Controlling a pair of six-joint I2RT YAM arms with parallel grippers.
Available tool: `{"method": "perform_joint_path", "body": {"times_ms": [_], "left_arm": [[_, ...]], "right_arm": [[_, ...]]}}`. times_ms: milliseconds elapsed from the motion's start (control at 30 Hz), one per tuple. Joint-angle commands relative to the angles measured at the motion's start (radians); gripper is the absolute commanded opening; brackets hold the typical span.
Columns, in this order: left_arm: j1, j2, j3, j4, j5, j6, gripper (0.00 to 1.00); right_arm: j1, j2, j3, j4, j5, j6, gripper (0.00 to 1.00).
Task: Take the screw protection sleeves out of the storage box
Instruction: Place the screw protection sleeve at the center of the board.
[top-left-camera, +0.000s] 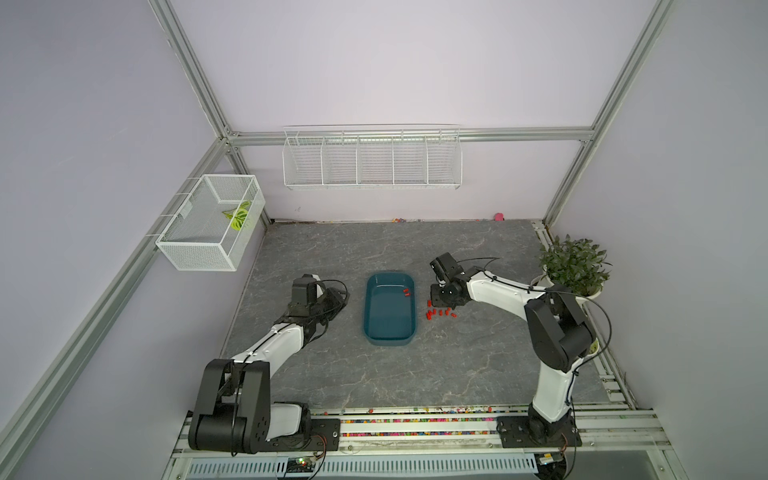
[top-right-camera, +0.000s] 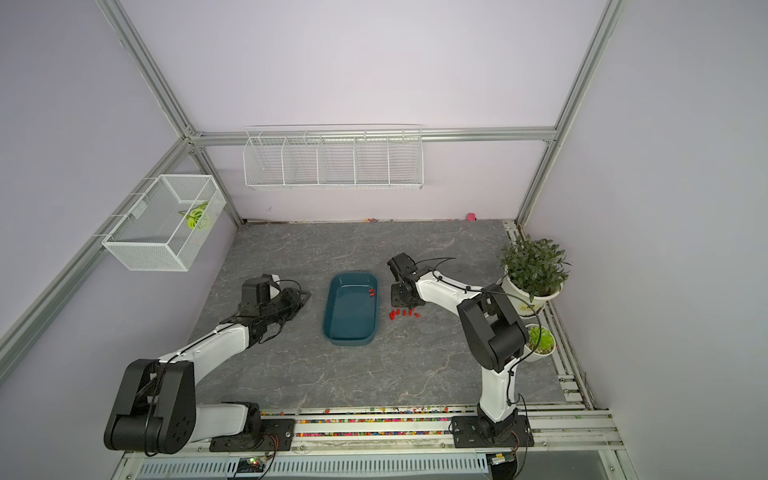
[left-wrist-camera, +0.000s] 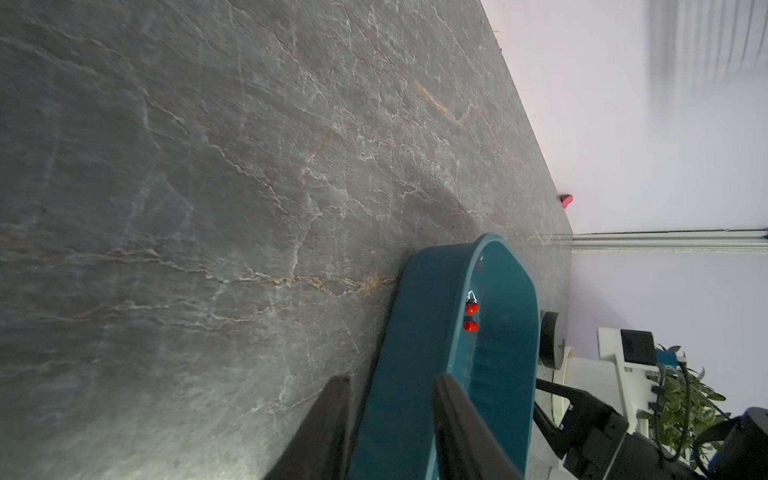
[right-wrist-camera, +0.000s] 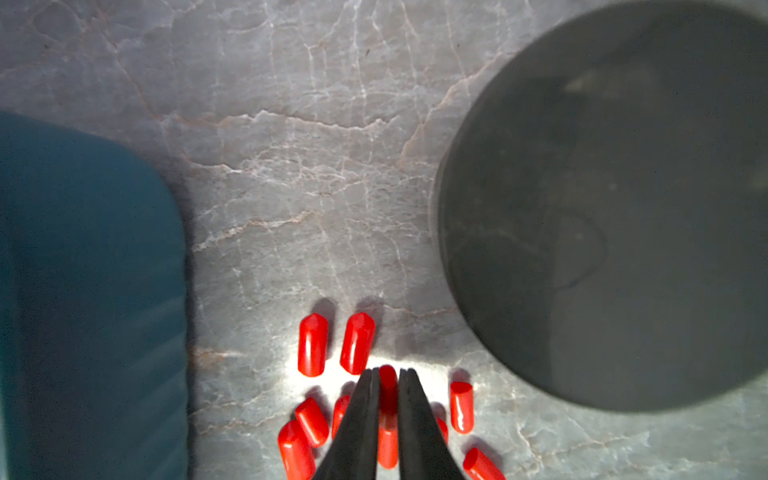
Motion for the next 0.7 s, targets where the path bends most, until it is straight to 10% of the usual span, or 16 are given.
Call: {"method": "perform_joint_path", "body": {"times_ms": [0, 667], "left_arm": [[0.002, 0.009, 0.018, 0.003, 0.002, 0.000, 0.40], [0.002, 0.005, 0.016, 0.003, 0.000, 0.000, 0.40]], "right_arm": [[-0.013, 0.031, 0.028, -0.035, -0.017, 0.021, 0.15], [-0.013, 0.003, 0.007, -0.009, -0.025, 0.013, 0.29]]}}
